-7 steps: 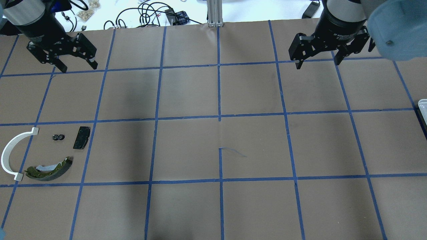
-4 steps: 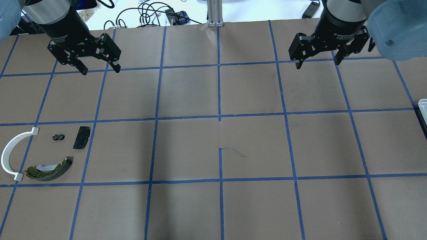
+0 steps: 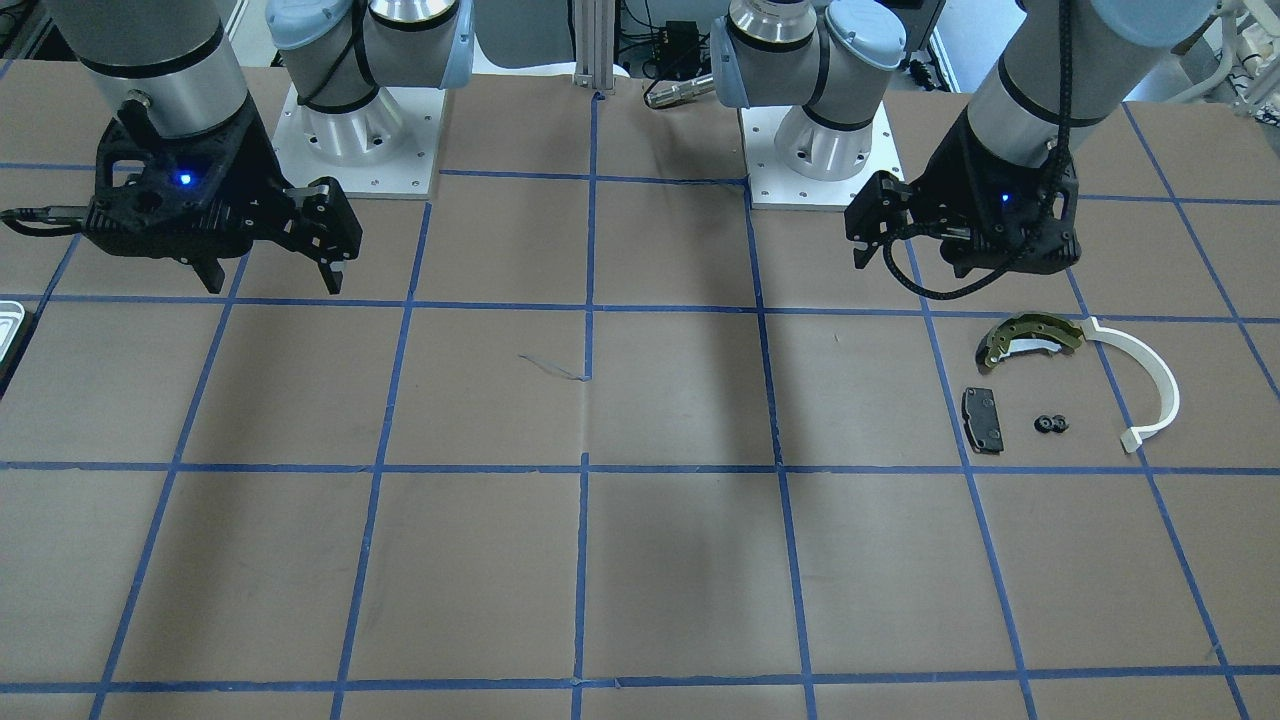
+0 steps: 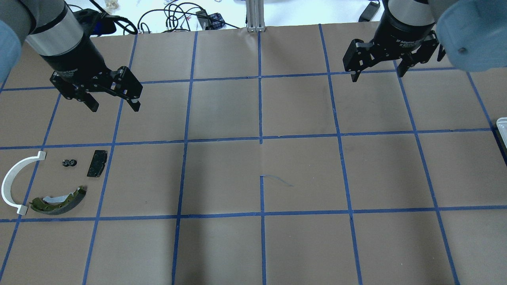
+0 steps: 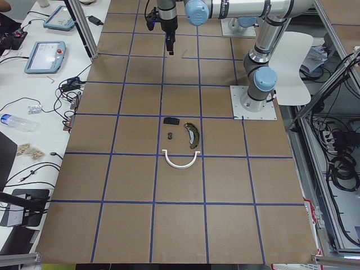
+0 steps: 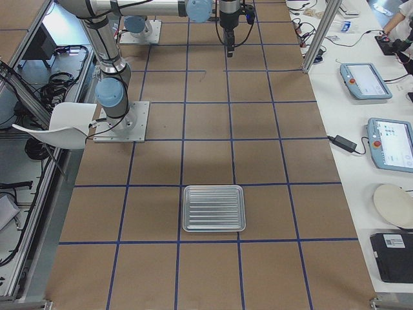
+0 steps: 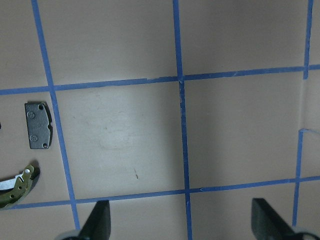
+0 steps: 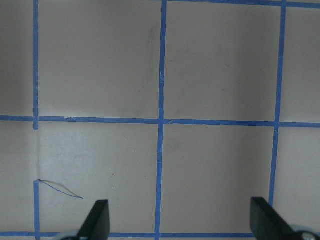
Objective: Place bearing gear from tray to pile
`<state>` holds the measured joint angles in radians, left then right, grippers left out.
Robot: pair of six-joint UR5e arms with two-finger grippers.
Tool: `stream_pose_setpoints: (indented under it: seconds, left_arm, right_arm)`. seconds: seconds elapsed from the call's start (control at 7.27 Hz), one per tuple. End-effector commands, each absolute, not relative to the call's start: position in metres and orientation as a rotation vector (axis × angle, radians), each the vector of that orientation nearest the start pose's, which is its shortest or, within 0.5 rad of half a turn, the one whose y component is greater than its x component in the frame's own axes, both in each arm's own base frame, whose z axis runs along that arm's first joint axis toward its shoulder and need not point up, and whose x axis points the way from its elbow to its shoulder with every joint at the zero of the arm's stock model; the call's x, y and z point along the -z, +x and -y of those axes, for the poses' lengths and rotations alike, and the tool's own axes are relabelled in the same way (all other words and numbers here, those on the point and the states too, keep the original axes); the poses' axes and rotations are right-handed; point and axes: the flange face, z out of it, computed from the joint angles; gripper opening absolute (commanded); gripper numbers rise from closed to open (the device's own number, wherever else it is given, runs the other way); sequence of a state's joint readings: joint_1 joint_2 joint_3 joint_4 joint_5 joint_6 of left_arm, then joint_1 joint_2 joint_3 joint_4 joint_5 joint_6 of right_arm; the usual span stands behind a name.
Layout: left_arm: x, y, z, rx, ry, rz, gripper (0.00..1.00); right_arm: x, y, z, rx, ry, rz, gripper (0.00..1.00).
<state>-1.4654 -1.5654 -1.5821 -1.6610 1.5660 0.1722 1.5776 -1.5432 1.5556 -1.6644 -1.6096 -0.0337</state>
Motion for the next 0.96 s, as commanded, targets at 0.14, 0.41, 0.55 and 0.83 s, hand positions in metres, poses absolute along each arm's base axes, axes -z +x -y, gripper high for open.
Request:
stream_pose_setpoints:
  seconds: [0.14,0.41,0.55,0.83]
  left_arm:
    - [-0.480,-0.086,0.477,-0.135,0.106,-3.156,1.00]
    - [-0.477,-0.086,0.480,-0.137,0.089,-3.159,1.00]
    - [-0.477,-0.086,0.481,-0.140,0.084,-3.160,1.00]
    - [-0.475,-0.086,0.482,-0.145,0.087,-3.158,1.00]
  right_arm:
    - [-0.491,0.134,0.510,0.126,-0.061,-3.172,1.00]
    - [-0.497,0.134,0.511,0.143,-0.063,-3.174,1.00]
    - [-0.498,0.134,0.511,0.148,-0.063,-3.174,1.00]
    - [-0.494,0.134,0.511,0.141,-0.066,-3.176,1.00]
